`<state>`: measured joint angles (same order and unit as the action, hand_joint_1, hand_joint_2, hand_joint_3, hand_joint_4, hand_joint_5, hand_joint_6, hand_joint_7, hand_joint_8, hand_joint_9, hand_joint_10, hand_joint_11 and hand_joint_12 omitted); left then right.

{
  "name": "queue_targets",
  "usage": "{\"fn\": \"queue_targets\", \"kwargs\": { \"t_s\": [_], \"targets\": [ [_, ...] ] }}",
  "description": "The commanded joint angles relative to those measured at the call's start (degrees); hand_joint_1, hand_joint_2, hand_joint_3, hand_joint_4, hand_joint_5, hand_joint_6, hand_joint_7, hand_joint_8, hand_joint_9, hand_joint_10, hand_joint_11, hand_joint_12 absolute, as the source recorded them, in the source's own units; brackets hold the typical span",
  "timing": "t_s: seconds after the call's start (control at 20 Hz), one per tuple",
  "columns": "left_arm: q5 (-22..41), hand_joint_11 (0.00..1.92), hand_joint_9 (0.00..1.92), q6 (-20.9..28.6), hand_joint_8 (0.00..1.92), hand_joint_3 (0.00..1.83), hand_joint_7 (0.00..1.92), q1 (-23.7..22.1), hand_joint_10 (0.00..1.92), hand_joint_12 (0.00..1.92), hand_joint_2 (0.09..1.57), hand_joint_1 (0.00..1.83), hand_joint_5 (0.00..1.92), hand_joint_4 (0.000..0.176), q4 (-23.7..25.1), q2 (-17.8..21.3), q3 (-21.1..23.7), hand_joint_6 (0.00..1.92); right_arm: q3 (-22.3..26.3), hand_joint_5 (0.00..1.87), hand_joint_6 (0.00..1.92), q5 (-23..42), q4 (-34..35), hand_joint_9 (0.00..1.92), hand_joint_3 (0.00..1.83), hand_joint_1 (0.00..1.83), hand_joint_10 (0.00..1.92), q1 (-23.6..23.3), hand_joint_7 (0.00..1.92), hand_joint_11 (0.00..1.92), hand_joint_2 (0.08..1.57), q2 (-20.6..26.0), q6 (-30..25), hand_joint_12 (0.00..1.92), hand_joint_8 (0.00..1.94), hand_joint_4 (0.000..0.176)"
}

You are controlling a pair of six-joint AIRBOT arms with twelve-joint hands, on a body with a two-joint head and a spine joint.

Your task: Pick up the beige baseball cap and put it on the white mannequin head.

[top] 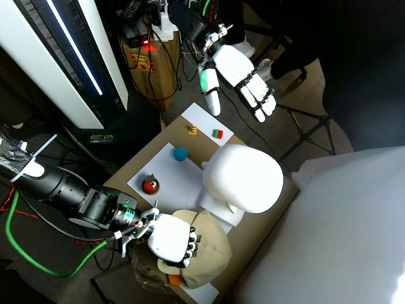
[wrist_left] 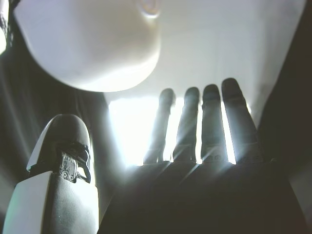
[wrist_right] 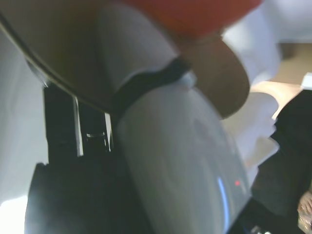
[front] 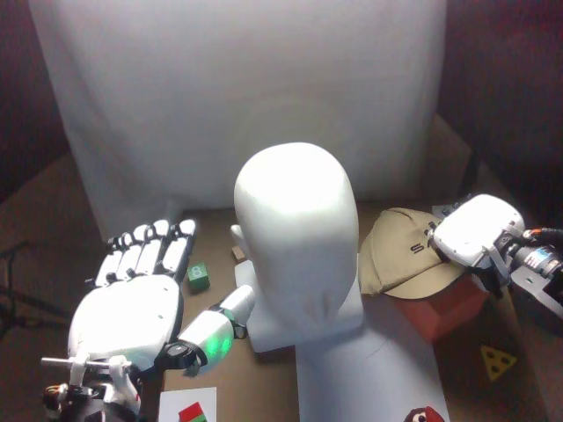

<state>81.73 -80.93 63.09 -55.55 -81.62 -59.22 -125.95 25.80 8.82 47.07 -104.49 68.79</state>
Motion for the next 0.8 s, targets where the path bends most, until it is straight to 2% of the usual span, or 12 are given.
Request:
{"fn": "queue_targets", "kwargs": {
  "t_s": [0.0, 0.15, 0.25, 0.45, 0.5, 0.6, 0.65, 0.75],
  "targets": [
    [5.43, 0.00, 0.00, 0.70, 0.00, 0.00, 0.00, -0.06, 0.00, 0.14, 1.15, 0.00, 0.05, 0.068, 3.34, 0.16, -0.02, 0.00, -0.30, 0.86, 0.96, 4.13, 0.23, 0.88, 0.00, 1.37, 1.44, -0.33, 0.92, 0.90, 1.15, 0.76, 0.32, 1.45, 1.06, 0.000],
    [4.10, 0.00, 0.00, 2.66, 0.00, 0.00, 0.00, 0.32, 0.00, 0.16, 1.15, 0.00, 0.05, 0.067, 4.60, 0.34, -0.03, 0.00, -0.30, 0.83, 1.00, 7.13, 0.23, 0.91, 0.00, 1.37, 1.38, -2.57, 0.89, 0.94, 1.15, 2.06, 0.60, 1.42, 1.10, 0.000],
    [3.25, 0.00, 0.00, 3.55, 0.00, 0.00, 0.02, 0.57, 0.00, 0.21, 1.16, 0.00, 0.08, 0.067, 5.37, 0.49, -0.10, 0.00, -0.30, 0.79, 1.02, 10.35, 0.16, 0.90, 0.00, 1.37, 1.39, -4.12, 0.89, 0.95, 1.16, 2.55, 2.76, 1.42, 1.12, 0.000],
    [3.10, 0.00, 0.00, 4.68, 0.00, 0.00, 0.01, 0.89, 0.00, 0.20, 1.16, 0.00, 0.07, 0.067, 6.20, 0.56, -0.31, 0.00, -0.31, 0.81, 1.01, 11.94, -0.87, 0.86, 0.00, 1.37, 1.44, -8.61, 0.90, 0.89, 1.16, 3.10, 5.64, 1.43, 1.10, 0.000],
    [3.00, 0.00, 0.00, 4.54, 0.00, 0.00, 0.01, 0.96, 0.00, 0.20, 1.16, 0.00, 0.06, 0.067, 6.85, 0.62, -0.45, 0.00, -0.31, 0.83, 0.92, 13.03, -0.86, 0.84, 0.00, 1.46, 1.34, -9.66, 0.89, 0.87, 1.15, 3.15, 6.84, 1.60, 1.06, 0.000],
    [1.87, 0.00, 0.00, 4.90, 0.00, 0.00, 0.01, 1.02, 0.00, 0.20, 1.16, 0.00, 0.06, 0.068, 8.15, 0.82, -0.82, 0.00, -0.30, 0.84, 0.90, 13.98, -0.84, 0.83, 0.00, 1.48, 1.32, -11.90, 0.89, 0.86, 1.14, 3.43, 7.84, 1.64, 1.05, 0.000],
    [1.30, 0.00, 0.00, 4.97, 0.00, 0.00, 0.01, 1.03, 0.00, 0.20, 1.16, 0.00, 0.06, 0.068, 8.61, 0.94, -1.02, 0.00, -0.29, 0.85, 0.96, 14.34, -0.83, 0.86, 0.00, 1.39, 1.40, -13.16, 0.91, 0.87, 1.15, 3.63, 7.98, 1.50, 1.07, 0.000],
    [0.41, 0.00, 0.00, 5.15, 0.00, 0.00, 0.01, 1.06, 0.00, 0.19, 1.16, 0.00, 0.06, 0.067, 9.37, 1.14, -1.44, 0.00, -0.29, 0.86, 0.98, 15.58, -0.64, 0.87, 0.00, 1.37, 1.42, -16.12, 0.91, 0.89, 1.15, 4.23, 8.72, 1.44, 1.08, 0.000]
  ]
}}
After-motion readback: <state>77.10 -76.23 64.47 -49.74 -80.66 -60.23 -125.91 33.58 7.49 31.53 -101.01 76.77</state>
